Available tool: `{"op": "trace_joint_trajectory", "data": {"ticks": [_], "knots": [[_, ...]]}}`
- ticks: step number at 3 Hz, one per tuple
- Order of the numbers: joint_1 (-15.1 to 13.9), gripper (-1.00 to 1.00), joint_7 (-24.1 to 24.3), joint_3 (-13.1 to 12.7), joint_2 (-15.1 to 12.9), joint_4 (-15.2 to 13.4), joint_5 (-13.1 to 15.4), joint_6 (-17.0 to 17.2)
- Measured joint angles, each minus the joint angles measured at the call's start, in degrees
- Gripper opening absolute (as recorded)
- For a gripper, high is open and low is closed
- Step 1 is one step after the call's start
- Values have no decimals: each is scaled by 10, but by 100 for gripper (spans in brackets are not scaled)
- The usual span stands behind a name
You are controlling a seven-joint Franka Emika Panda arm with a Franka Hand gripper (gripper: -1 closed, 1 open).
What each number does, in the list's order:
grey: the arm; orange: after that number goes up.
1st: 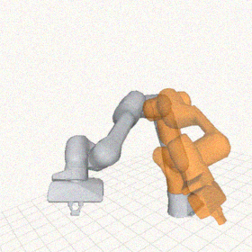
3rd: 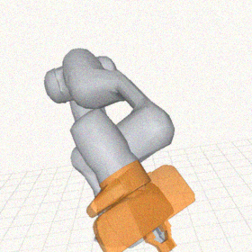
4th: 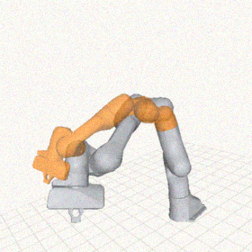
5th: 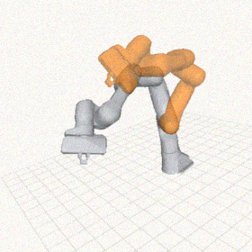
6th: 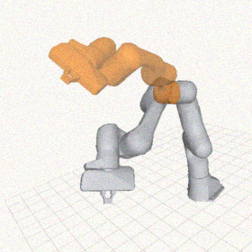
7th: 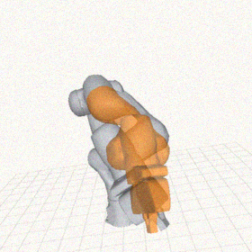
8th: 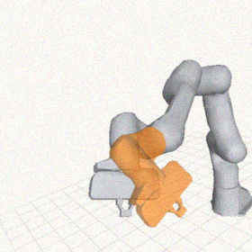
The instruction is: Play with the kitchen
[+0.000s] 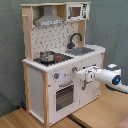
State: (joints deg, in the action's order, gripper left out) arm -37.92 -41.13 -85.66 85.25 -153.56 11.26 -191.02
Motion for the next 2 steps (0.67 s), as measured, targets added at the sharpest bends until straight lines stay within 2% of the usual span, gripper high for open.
{"op": "trace_joint_trajectory", "data": {"ticks": [1,2], "knots": [[-48,100,2,-5,0,29,0,-21],[-87,100,2,-5,-1,73,0,-22]]}}
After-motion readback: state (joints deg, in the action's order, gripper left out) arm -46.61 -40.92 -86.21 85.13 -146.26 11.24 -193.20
